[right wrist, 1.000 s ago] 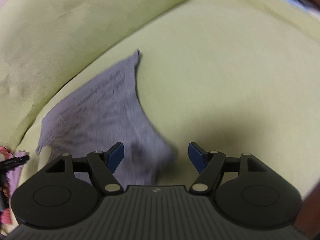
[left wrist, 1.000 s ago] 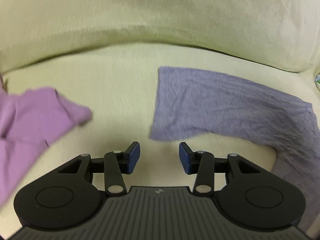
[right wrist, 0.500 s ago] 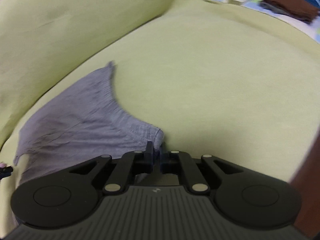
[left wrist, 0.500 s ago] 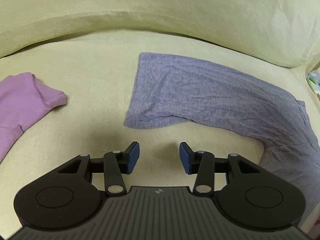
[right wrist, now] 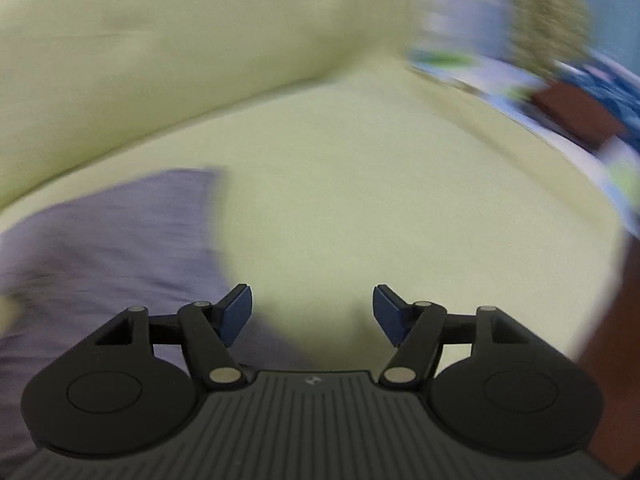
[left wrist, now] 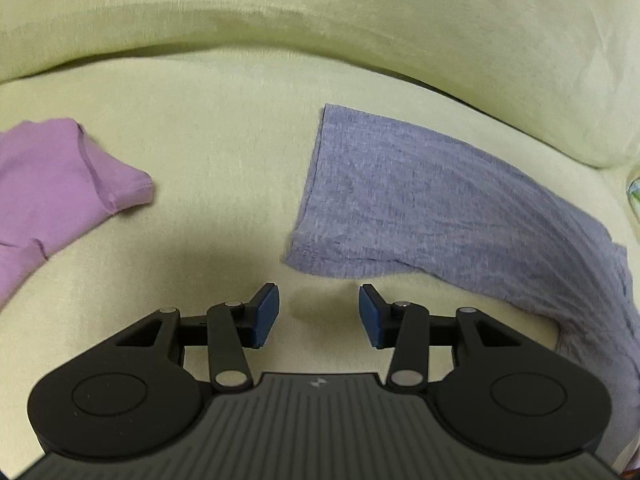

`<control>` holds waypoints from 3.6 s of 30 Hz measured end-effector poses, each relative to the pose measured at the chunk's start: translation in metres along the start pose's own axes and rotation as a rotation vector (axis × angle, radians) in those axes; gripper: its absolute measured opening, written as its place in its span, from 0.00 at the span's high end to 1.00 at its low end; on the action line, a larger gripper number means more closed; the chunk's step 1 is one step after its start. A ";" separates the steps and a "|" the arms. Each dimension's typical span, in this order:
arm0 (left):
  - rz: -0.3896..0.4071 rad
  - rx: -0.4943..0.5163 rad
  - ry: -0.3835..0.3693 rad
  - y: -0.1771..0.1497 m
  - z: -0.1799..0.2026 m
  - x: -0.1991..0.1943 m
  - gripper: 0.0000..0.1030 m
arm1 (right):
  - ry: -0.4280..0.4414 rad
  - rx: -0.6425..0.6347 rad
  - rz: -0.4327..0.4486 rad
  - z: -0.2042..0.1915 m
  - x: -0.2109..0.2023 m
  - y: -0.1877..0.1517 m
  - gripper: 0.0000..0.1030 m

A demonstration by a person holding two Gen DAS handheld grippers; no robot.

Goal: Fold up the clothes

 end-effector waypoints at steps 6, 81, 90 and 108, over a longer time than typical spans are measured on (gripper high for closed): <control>0.023 -0.119 -0.055 0.008 -0.009 0.007 0.52 | 0.307 -0.220 0.066 -0.110 0.028 0.047 0.47; -0.026 1.429 0.168 -0.052 0.071 0.016 0.81 | 0.740 -0.445 -0.081 -0.268 0.128 0.081 0.65; -0.089 1.544 0.159 -0.060 0.068 0.019 1.00 | 0.730 -0.431 -0.102 -0.262 0.128 0.073 0.63; -0.071 1.799 0.270 -0.064 0.038 0.015 1.00 | 0.731 -0.571 -0.135 -0.267 0.122 0.055 0.51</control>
Point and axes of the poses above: each gripper's, at about its wrist camera, not at the fingertips, and x roughly the way its jaws point, z to its right, y to its top, the point moved 8 cm from there along x, roughly the way its jaws point, and after that the axes turned 9 degrees about -x, right-handed, at the moved point
